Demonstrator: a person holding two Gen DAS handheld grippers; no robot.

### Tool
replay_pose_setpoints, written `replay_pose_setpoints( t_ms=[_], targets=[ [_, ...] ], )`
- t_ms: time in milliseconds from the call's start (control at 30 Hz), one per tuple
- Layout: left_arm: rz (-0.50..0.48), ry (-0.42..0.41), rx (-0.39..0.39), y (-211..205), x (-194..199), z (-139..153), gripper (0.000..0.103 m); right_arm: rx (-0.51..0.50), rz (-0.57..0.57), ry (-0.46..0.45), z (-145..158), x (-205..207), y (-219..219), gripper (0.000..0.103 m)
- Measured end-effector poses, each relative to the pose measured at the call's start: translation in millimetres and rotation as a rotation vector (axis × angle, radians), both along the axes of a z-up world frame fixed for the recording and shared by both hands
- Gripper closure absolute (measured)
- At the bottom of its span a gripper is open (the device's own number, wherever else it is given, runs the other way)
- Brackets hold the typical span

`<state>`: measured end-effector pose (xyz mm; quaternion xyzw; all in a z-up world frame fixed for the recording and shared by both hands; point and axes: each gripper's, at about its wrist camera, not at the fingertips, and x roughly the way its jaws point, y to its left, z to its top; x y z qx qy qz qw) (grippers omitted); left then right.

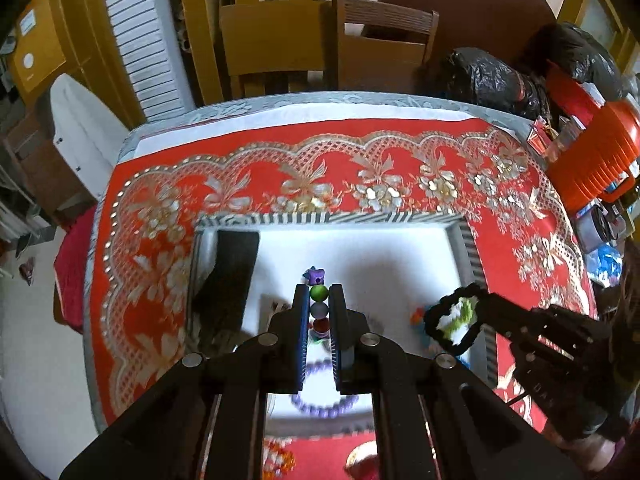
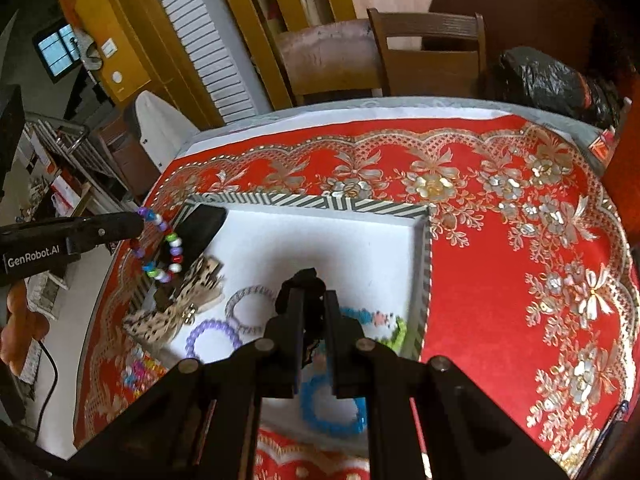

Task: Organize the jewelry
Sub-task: 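Carry the bead bracelet and black scrunchie over the white tray, then open both grippers to drop the bracelet and scrunchie into the tray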

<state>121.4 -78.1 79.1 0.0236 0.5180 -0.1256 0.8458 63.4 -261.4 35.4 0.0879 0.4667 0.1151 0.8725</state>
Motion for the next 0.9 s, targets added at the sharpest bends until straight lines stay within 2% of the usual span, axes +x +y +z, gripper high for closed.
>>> replay_pose_setpoints(
  t_ms=[267,500,600,667,733,767,900],
  targets=[
    [0.026,0.066,-0.042,-9,47,-41,0.103,0.031,-0.023,0.063,-31,43,2,0.094],
    [0.125,0.136,-0.020,19,77,-82,0.103,0.061,-0.055,0.116,-63,79,5,0.094],
    [0.143,0.158,-0.048,30,78,-91,0.103,0.046,-0.062,0.118,-71,86,7,0.093],
    [0.149,0.157,-0.084,36,77,-90,0.103,0.044,-0.059,0.122,-74,88,7,0.085],
    [0.157,0.162,-0.103,39,75,-89,0.089,0.039,-0.060,0.120,-72,86,6,0.068],
    [0.160,0.159,-0.108,40,74,-88,0.086,0.041,-0.062,0.110,-70,84,6,0.064],
    [0.161,0.161,-0.083,39,69,-85,0.085,0.039,-0.065,0.091,-60,77,1,0.061]
  ],
)
